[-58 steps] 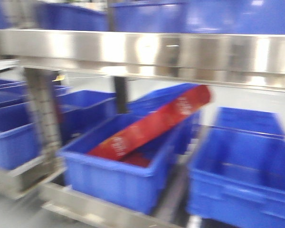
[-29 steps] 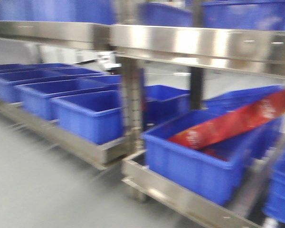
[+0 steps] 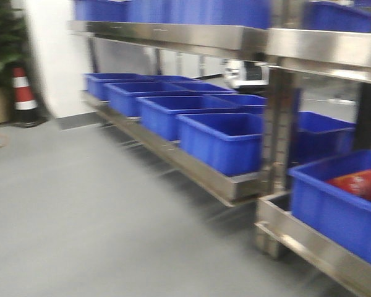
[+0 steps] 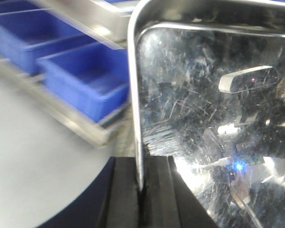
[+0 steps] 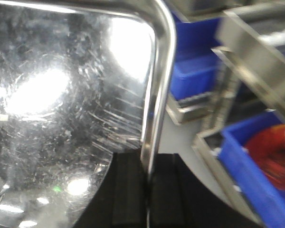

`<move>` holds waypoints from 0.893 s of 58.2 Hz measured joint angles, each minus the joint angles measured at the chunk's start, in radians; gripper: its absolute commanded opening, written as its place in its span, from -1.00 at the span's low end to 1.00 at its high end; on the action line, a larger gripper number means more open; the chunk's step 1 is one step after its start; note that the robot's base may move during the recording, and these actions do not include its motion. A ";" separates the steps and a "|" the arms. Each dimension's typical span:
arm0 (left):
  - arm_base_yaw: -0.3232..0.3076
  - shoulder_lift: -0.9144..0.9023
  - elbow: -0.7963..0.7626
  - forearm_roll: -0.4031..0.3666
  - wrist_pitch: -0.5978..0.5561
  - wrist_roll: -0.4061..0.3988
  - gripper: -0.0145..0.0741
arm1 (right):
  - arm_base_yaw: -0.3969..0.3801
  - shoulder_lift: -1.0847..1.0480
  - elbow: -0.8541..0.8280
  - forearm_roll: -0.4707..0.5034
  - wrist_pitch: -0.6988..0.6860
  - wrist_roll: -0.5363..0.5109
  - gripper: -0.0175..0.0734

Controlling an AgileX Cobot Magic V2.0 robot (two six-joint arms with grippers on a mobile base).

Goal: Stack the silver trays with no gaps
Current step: 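Hold the tray in both grippers while driving away from the rack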

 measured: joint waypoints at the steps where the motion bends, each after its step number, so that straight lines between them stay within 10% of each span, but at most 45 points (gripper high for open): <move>1: 0.000 0.000 0.000 0.000 0.000 0.000 -0.72 | 0.000 0.000 0.000 0.000 0.000 0.000 -0.79; 52: 0.000 0.000 0.000 0.000 0.000 0.000 -0.72 | 0.000 0.000 0.000 0.000 0.000 0.000 -0.79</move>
